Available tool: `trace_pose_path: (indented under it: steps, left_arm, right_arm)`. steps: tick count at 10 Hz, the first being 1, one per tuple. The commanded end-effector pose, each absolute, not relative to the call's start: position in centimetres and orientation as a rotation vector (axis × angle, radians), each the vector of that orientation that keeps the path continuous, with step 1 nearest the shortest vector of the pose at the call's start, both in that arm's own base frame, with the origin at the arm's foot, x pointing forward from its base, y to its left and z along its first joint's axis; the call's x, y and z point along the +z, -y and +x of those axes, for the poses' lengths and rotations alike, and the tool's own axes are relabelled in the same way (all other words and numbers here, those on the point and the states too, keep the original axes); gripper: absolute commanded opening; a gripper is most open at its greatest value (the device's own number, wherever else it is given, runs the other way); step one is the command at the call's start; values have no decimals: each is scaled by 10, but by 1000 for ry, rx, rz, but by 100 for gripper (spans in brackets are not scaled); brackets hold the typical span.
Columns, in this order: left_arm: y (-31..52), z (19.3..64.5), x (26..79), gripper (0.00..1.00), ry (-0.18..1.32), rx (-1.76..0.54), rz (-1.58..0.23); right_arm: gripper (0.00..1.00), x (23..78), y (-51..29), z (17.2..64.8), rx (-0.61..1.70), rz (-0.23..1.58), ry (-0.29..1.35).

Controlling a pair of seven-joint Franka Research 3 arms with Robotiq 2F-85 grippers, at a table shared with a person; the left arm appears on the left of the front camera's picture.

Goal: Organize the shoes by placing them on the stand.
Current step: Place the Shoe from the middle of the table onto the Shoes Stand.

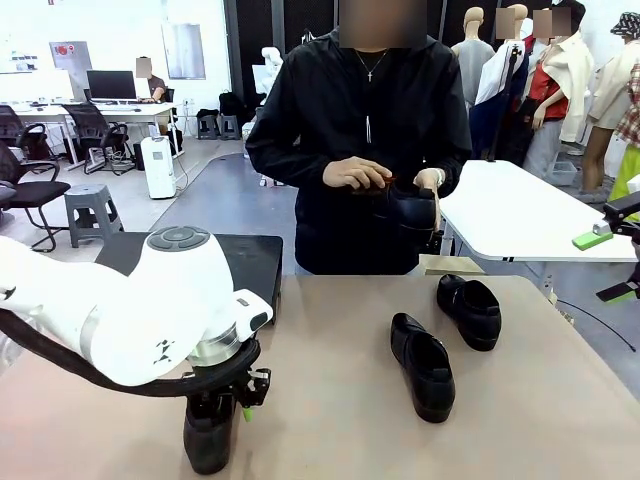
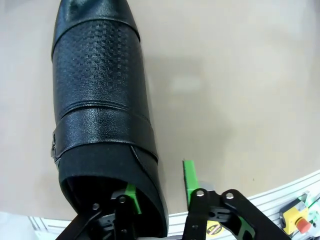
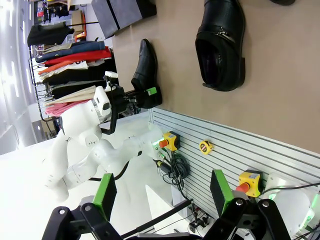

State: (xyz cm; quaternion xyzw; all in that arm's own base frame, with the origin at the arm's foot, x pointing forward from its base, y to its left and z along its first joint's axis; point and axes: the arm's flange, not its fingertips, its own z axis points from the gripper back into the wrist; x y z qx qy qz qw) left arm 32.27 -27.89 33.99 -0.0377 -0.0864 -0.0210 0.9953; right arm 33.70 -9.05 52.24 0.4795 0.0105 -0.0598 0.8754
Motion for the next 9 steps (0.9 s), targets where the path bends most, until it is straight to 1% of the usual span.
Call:
trace_pose_path:
  steps: [1, 8, 9]
  left_arm:
    - [280, 321, 340, 0, 175, -20, -60]
    - [270, 319, 345, 0, 182, -29, -81]
    - [265, 314, 355, 0, 195, -90, -56]
  right_arm:
    - [100, 527, 92, 337, -133, 1001, -34]
    - [100, 527, 92, 337, -133, 1001, -34]
    - [100, 527, 92, 337, -133, 1001, -34]
